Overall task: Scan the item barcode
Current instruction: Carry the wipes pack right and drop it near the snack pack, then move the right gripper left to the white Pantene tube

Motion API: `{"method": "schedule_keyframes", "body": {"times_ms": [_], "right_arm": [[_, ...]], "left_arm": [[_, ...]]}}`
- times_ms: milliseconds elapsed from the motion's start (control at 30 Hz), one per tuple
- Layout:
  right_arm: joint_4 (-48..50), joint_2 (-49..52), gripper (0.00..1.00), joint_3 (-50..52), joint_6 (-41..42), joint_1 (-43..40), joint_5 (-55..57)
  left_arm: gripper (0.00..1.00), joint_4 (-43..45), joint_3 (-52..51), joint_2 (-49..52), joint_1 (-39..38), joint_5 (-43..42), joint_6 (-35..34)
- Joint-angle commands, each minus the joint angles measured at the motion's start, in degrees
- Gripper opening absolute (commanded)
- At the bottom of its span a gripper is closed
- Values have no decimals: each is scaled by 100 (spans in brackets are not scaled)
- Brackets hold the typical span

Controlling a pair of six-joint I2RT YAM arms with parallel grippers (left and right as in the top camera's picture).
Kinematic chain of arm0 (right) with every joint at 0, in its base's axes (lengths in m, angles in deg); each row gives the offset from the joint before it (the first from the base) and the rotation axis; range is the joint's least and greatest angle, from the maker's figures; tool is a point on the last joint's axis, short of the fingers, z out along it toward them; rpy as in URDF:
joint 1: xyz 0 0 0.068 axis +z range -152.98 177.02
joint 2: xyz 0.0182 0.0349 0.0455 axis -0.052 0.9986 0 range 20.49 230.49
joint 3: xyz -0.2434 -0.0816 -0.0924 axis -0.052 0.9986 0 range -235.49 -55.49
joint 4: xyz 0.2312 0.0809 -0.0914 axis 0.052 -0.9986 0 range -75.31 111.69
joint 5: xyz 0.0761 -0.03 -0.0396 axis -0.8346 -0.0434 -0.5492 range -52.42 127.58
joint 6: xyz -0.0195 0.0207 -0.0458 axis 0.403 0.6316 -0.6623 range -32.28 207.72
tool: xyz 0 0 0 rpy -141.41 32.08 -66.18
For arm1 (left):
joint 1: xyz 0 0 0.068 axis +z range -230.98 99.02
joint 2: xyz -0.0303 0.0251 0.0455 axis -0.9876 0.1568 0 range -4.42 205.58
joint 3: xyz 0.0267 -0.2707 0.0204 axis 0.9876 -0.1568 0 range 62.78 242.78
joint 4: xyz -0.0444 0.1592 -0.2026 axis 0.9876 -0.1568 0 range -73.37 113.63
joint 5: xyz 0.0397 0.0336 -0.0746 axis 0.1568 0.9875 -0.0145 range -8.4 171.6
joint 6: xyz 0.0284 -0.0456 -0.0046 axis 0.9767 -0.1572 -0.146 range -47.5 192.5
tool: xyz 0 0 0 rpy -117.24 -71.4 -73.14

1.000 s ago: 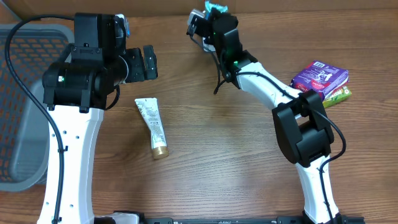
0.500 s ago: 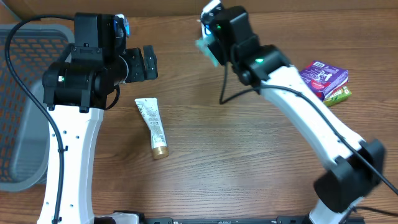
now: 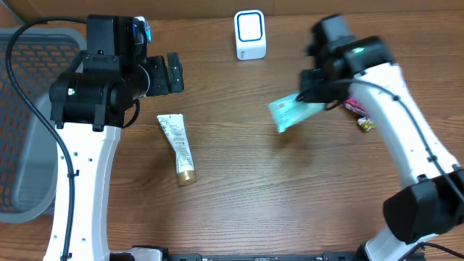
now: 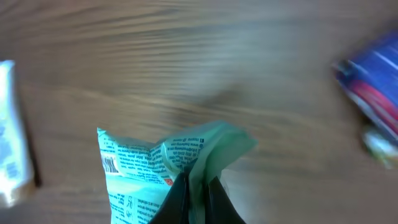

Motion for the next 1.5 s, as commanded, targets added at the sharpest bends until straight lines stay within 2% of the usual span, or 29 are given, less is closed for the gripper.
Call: {"method": "schedule_keyframes", "body": {"times_ms": [0, 100, 233, 500, 533, 567, 600, 633, 667, 800, 867, 967, 1067, 1167, 1300, 1467], "right_arm": [[-181, -59, 4, 291, 1014, -713, 859], [-232, -59, 4, 745, 1145, -1163, 1353], [-201, -59, 4, 1182, 1165, -1565, 1375], [55, -59, 4, 1375, 1276, -2041, 1390], [144, -59, 9, 1375, 1272, -2081, 1392], [249, -59, 19, 1375, 1270, -2114, 1390], [310, -59, 45, 1370, 1270, -2124, 1364], [330, -59, 66, 1342, 1270, -2124, 1303], [308, -59, 72, 1274, 1266, -2124, 1191], [-131, -66, 72, 713, 1220, -2124, 706], [-426, -72, 72, 120, 901, -2111, 87], [-358, -87, 72, -308, 214, -1934, -1266], [35, -83, 70, -280, 175, -1593, -2118], [570, -83, 71, -50, 216, -1060, -2218], [1222, -46, 78, 317, 365, -236, -2218], [1906, 48, 76, 723, 566, 636, -2046]], "left_arm": [[100, 20, 81, 31, -4, -39, 74], [99, 20, 81, 31, -4, -39, 74], [100, 20, 81, 31, -4, -39, 74], [100, 20, 81, 31, -4, -39, 72], [100, 20, 81, 31, -4, -39, 74], [100, 20, 81, 31, -4, -39, 74], [100, 20, 81, 31, -4, -39, 74], [100, 20, 81, 31, -4, -39, 74], [99, 20, 81, 31, -4, -39, 74], [100, 20, 81, 31, -4, -39, 72], [100, 20, 81, 31, -4, -39, 74], [100, 20, 81, 31, -4, -39, 74], [100, 20, 81, 31, -4, -39, 74], [100, 20, 81, 31, -4, -39, 74], [100, 22, 81, 31, -4, -42, 72], [100, 2, 81, 31, -4, -76, 122]]}}
